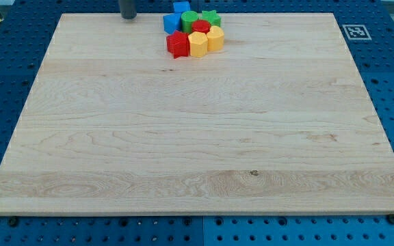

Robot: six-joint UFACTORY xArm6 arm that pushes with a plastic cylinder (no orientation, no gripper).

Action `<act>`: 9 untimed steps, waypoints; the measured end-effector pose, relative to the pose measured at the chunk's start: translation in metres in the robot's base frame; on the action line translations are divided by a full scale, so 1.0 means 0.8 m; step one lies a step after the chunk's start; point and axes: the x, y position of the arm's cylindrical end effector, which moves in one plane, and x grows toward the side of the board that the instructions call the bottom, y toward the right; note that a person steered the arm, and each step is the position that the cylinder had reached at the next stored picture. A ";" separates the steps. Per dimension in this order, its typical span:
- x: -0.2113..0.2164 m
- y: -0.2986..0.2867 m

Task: Separate the yellow hexagon from the red star

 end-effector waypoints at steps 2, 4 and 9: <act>0.016 0.044; 0.071 0.116; 0.196 0.216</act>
